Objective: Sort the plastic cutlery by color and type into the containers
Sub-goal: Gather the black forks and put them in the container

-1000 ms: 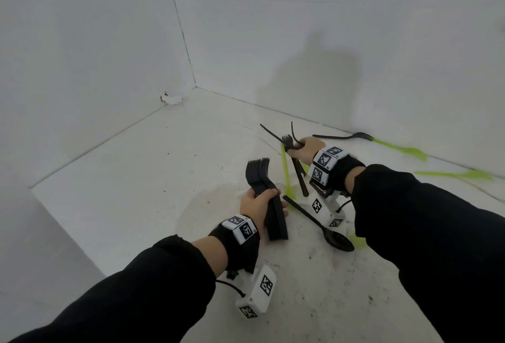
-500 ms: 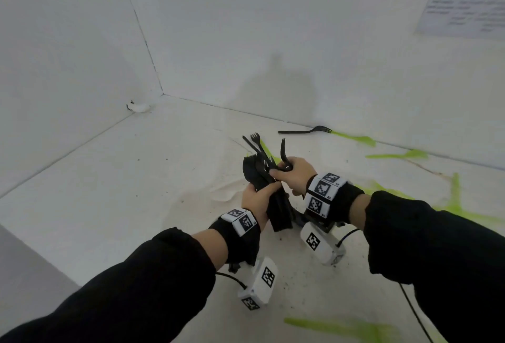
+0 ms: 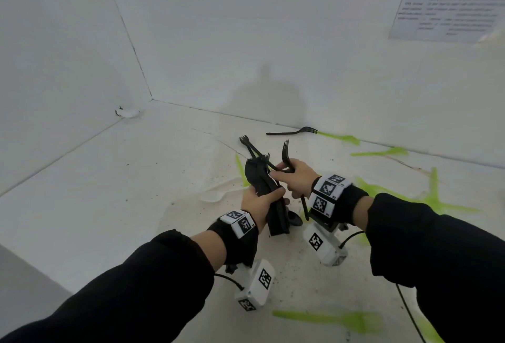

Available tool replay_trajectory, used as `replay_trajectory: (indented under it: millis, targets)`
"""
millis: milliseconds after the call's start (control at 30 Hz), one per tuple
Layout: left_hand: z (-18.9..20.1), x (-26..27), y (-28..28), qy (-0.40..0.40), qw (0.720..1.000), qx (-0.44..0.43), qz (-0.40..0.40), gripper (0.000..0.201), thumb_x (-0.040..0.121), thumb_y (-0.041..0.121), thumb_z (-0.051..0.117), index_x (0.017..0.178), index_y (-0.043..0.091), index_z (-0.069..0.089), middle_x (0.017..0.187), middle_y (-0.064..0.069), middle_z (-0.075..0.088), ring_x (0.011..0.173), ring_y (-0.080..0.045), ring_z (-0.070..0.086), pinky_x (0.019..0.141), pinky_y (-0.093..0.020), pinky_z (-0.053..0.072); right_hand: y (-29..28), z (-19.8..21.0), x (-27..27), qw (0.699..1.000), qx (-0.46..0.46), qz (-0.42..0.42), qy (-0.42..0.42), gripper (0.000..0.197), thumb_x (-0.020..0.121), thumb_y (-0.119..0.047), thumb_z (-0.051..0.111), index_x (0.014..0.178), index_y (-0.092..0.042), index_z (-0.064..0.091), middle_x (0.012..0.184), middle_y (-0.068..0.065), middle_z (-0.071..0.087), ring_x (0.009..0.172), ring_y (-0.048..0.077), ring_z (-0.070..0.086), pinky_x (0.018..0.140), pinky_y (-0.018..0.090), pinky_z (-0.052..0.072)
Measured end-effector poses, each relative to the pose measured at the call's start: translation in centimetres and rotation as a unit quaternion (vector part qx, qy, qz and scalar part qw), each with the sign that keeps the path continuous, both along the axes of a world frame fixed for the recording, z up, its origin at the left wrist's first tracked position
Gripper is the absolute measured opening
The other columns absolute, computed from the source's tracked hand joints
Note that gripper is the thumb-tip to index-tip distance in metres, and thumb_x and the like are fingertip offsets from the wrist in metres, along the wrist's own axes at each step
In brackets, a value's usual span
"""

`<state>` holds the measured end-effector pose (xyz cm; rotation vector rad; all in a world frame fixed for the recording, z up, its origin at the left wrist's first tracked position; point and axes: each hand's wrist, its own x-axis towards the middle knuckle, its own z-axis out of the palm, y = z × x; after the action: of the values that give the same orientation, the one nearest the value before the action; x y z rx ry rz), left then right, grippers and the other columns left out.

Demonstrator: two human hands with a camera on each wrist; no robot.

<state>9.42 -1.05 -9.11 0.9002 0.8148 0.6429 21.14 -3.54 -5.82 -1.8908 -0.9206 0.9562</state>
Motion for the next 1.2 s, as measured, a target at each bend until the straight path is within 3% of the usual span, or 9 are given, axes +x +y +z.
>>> replay_trajectory:
  millis: [133, 400, 500, 633, 767, 833, 900, 1000, 1200]
  targets:
    - [-0.1, -0.2, 0.9, 0.023, 0.999, 0.016, 0.024, 0.018, 0.084, -0.005, 0.062, 0.092, 0.005, 0.049, 0.077, -0.011, 0.058, 0.051, -0.019, 0.065, 0.05, -0.03, 0.055, -0.8, 1.0, 2.2, 0.998, 0.035, 0.045, 0.022, 0.017, 0.093, -0.005, 0.047, 0.104, -0.015, 0.039, 0.074, 0.002, 0.038, 0.05, 0.014, 0.033, 0.04, 0.021, 0.03]
    - [0.3, -1.1, 3.0, 0.047, 0.997, 0.012, 0.061, 0.023, 0.084, -0.004, 0.063, 0.1, 0.001, 0.048, 0.076, -0.017, 0.059, 0.046, -0.022, 0.062, 0.049, -0.031, 0.054, -2.7, 5.7, 8.8, 0.972, -0.038, 0.18, -0.149, 0.022, 0.078, 0.001, 0.069, 0.077, -0.021, 0.065, 0.062, -0.003, 0.059, 0.045, 0.009, 0.043, 0.042, 0.016, 0.035]
    - [0.7, -0.9, 2.5, 0.051, 0.998, 0.004, 0.02, 0.025, 0.083, -0.005, 0.062, 0.105, -0.002, 0.05, 0.077, -0.016, 0.06, 0.047, -0.023, 0.062, 0.047, -0.03, 0.053, -2.7, 7.2, 9.2, 0.919, -0.145, 0.279, -0.237, 0.016, 0.08, -0.007, 0.069, 0.075, -0.022, 0.066, 0.062, -0.005, 0.053, 0.05, 0.009, 0.041, 0.043, 0.015, 0.032]
    - [0.9, -0.4, 1.0, 0.059, 0.995, -0.019, -0.076, 0.025, 0.085, -0.002, 0.062, 0.105, 0.002, 0.048, 0.084, -0.015, 0.059, 0.053, -0.027, 0.066, 0.049, -0.032, 0.055, -1.8, 7.6, 7.6, 0.849, -0.24, 0.368, -0.293, 0.02, 0.084, -0.012, 0.067, 0.104, -0.013, 0.069, 0.074, -0.012, 0.058, 0.054, -0.008, 0.052, 0.042, 0.002, 0.034]
    - [0.8, 0.2, -0.1, 0.063, 0.99, -0.014, -0.127, 0.016, 0.084, -0.001, 0.064, 0.094, 0.002, 0.052, 0.081, -0.012, 0.059, 0.054, -0.024, 0.066, 0.049, -0.033, 0.056, -0.8, 6.5, 6.7, 0.894, -0.187, 0.302, -0.275, 0.026, 0.079, -0.019, 0.073, 0.104, -0.015, 0.066, 0.071, -0.011, 0.056, 0.054, -0.001, 0.048, 0.039, 0.005, 0.034]
    - [0.6, 0.4, -0.2, 0.068, 0.991, 0.007, -0.114, 0.017, 0.081, -0.004, 0.066, 0.091, 0.005, 0.055, 0.082, -0.011, 0.06, 0.061, -0.023, 0.066, 0.06, -0.036, 0.058, -0.6, 6.1, 6.6, 0.922, -0.154, 0.255, -0.248, 0.026, 0.077, -0.02, 0.075, 0.099, -0.012, 0.064, 0.07, -0.007, 0.056, 0.054, 0.007, 0.045, 0.042, 0.011, 0.037]
    - [0.3, 0.6, -0.1, 0.067, 0.993, 0.021, -0.097, 0.02, 0.079, -0.006, 0.068, 0.091, 0.006, 0.057, 0.085, -0.011, 0.062, 0.071, -0.024, 0.063, 0.073, -0.04, 0.057, -0.6, 5.3, 6.5, 0.95, -0.124, 0.214, -0.188, 0.015, 0.081, -0.02, 0.071, 0.091, -0.014, 0.062, 0.071, -0.005, 0.06, 0.05, 0.009, 0.042, 0.042, 0.016, 0.037]
    - [0.4, 0.9, 0.0, 0.065, 0.994, 0.023, -0.079, 0.021, 0.078, -0.005, 0.068, 0.093, 0.005, 0.058, 0.081, -0.01, 0.063, 0.068, -0.022, 0.063, 0.066, -0.035, 0.057, -0.6, 3.6, 5.9, 0.992, -0.052, 0.109, -0.043, 0.01, 0.089, -0.014, 0.06, 0.081, -0.012, 0.054, 0.07, 0.004, 0.06, 0.038, 0.006, 0.033, 0.036, 0.015, 0.027]
    - [0.3, 1.8, -0.2, 0.096, 0.994, 0.056, -0.009, 0.033, 0.065, 0.008, 0.079, 0.093, 0.006, 0.06, 0.09, -0.016, 0.064, 0.084, -0.032, 0.063, 0.084, -0.052, 0.054, -0.6, 0.8, 2.1, 0.991, -0.044, -0.03, 0.122, 0.013, 0.091, -0.002, 0.034, 0.086, -0.012, 0.041, 0.071, 0.004, 0.034, 0.036, 0.009, 0.025, 0.039, 0.012, 0.021]
